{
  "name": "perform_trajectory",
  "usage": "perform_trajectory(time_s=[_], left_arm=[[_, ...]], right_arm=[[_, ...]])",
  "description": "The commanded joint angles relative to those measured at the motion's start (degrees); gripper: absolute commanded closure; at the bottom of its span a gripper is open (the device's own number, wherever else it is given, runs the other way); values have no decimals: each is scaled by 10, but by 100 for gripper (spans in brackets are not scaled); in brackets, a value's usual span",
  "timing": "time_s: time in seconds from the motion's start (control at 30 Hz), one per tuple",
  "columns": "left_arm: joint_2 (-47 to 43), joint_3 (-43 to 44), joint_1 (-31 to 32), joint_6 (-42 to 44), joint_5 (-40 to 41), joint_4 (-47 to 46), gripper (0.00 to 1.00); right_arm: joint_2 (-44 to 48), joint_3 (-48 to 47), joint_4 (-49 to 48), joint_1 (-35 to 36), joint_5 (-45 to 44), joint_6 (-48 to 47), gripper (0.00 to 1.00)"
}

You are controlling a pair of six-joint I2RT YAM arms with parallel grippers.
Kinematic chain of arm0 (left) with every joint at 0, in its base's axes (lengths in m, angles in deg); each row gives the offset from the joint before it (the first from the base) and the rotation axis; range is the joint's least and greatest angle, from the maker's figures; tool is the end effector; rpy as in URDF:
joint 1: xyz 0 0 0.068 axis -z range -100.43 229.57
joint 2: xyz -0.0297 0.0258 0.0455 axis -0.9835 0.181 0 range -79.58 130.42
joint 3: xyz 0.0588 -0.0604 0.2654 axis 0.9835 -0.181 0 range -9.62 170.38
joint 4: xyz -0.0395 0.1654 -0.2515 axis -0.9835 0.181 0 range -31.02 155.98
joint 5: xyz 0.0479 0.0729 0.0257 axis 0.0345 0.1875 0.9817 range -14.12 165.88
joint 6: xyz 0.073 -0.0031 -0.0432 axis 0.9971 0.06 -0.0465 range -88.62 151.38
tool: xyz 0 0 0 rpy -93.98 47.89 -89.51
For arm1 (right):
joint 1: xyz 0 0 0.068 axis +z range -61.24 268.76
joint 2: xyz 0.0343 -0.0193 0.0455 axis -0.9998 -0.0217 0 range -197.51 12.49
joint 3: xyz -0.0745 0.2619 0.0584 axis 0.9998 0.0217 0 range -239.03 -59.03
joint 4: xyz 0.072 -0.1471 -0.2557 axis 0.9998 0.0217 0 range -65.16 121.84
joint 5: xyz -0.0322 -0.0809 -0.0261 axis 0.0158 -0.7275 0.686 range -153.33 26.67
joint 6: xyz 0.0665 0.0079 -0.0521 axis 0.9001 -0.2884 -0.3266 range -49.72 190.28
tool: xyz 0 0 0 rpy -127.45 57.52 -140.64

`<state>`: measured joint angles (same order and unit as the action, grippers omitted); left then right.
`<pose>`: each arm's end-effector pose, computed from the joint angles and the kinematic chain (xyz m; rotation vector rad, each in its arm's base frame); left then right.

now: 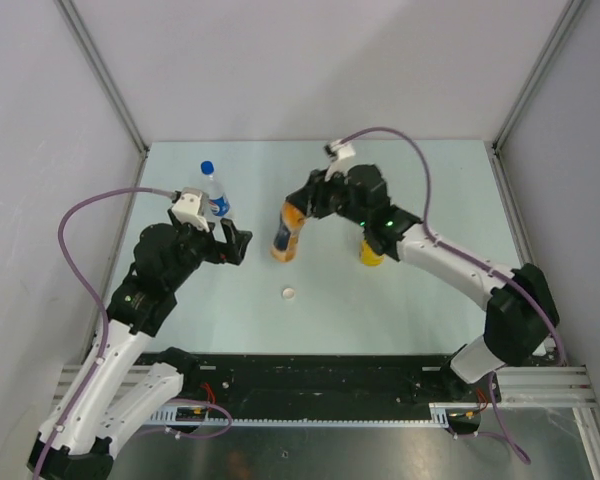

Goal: Unscrew the bottle caps

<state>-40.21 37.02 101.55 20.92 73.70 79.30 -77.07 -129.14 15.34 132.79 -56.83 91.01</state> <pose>0.2176 -0.0909 0.3473 0.2100 1.8079 -0.4370 0.3227 0.3236 0.3178 -0.4559 1.7786 0.9126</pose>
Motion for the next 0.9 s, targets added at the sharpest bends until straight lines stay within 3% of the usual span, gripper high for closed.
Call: perform_trajectory(time_s=[0.0, 0.2, 0.4, 0.53, 0.73, 0.87], left_arm=[[17, 8, -4, 10, -57, -15, 1], [43, 11, -4, 17, -127, -26, 1], [89, 25, -3, 27, -333, -80, 1], [112, 45, 5, 32, -404, -99, 0], [148, 84, 46, 30, -433, -110, 1], [177, 102, 95, 37, -399, -112, 1]], right_arm=[[69, -26, 18, -71, 109, 43, 100], [140, -24, 56, -181, 217, 85, 100], [196, -23, 111, -269, 307, 115, 100], [223, -22, 150, -293, 345, 118, 100], [236, -10, 146, -294, 391, 148, 100], [243, -4, 138, -292, 395, 161, 100]])
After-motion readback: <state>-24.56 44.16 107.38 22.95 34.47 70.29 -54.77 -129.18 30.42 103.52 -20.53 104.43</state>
